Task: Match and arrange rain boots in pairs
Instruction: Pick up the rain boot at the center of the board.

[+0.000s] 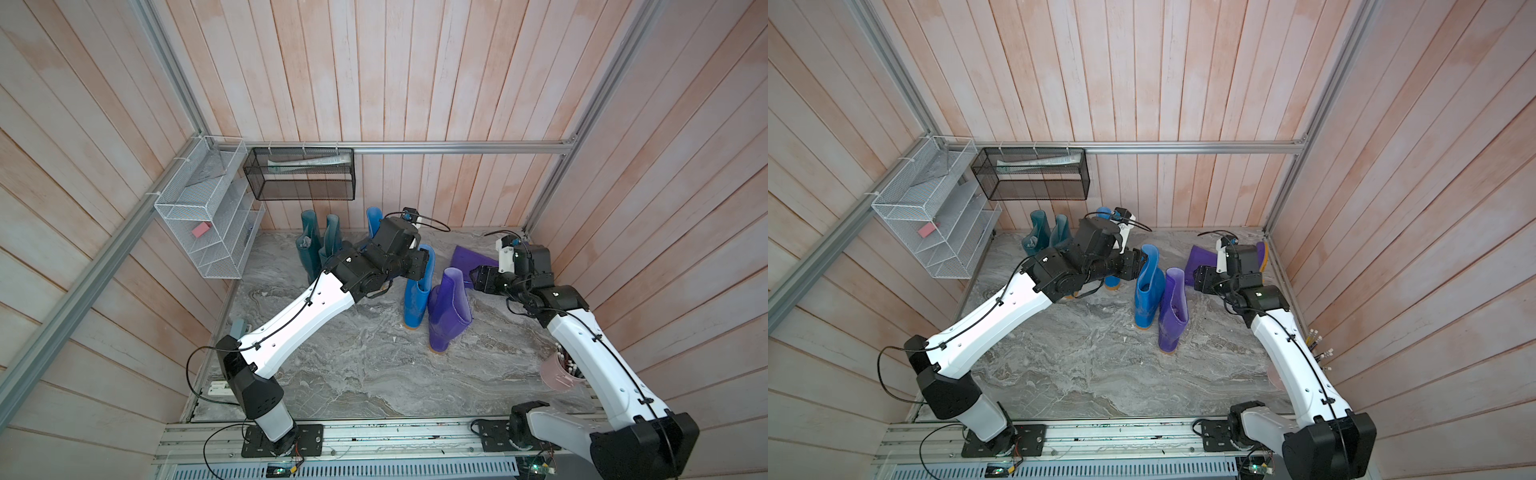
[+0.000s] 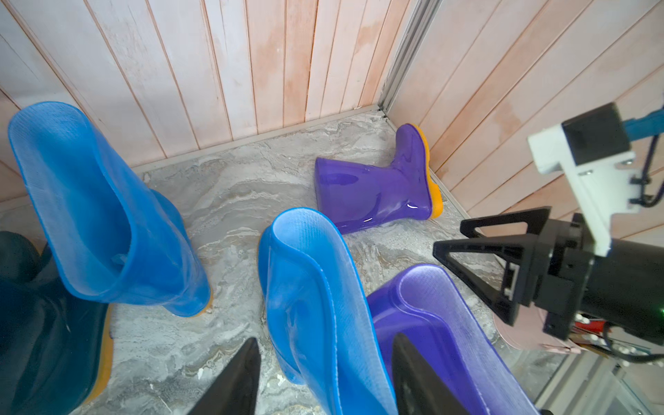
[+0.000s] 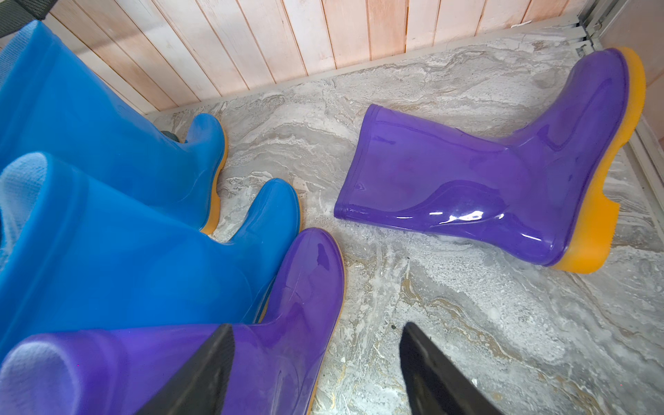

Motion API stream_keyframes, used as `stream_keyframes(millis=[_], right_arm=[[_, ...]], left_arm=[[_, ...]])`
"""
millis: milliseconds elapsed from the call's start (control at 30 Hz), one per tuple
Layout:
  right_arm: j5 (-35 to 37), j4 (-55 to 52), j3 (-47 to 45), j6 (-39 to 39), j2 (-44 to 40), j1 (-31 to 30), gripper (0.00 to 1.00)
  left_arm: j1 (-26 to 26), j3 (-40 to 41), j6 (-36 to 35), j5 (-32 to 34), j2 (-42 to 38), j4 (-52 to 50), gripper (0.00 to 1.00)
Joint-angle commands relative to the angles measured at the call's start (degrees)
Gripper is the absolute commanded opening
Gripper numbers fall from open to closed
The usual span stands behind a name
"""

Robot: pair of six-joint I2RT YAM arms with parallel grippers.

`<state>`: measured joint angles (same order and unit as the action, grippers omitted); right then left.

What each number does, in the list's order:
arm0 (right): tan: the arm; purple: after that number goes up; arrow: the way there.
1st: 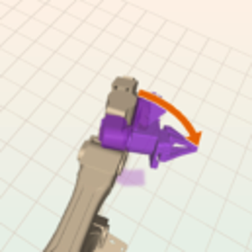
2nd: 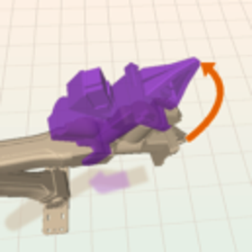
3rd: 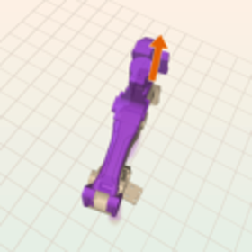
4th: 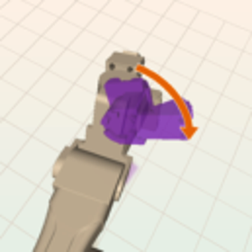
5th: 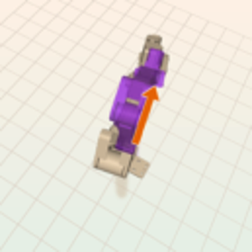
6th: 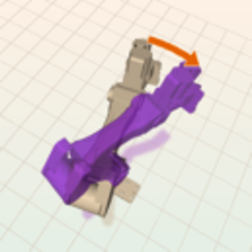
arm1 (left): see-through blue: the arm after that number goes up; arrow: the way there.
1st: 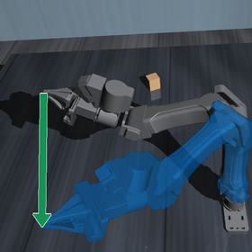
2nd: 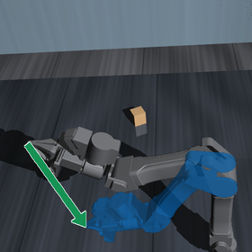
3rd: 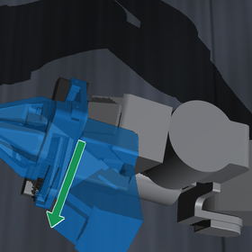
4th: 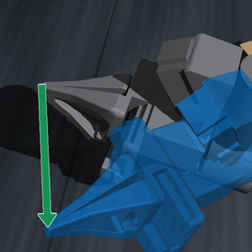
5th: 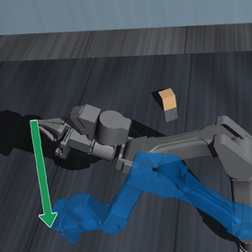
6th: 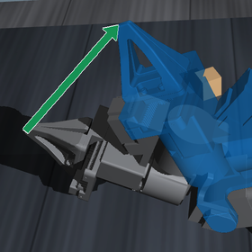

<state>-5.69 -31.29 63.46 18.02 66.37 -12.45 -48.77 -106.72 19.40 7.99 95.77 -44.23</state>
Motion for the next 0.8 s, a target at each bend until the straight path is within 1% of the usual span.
stream_keyframes(millis=[0, 300, 767], right_arm=[[-0.62, 0.07, 0.18, -0.06, -0.57, 0.32, 0.75], [-0.46, -0.27, -0.44, -0.08, -1.63, 0.58, 0.75], [-0.37, -0.62, -1.53, 0.37, -2.77, 0.58, 0.75]], left_arm=[[-1.12, -0.60, 2.62, 0.36, 1.65, -0.86, 0.60], [-2.46, -0.69, 3.54, 0.62, 4.90, -2.27, 0.60], [-2.55, -0.86, 2.14, -0.01, 8.05, -0.99, 0.60]])
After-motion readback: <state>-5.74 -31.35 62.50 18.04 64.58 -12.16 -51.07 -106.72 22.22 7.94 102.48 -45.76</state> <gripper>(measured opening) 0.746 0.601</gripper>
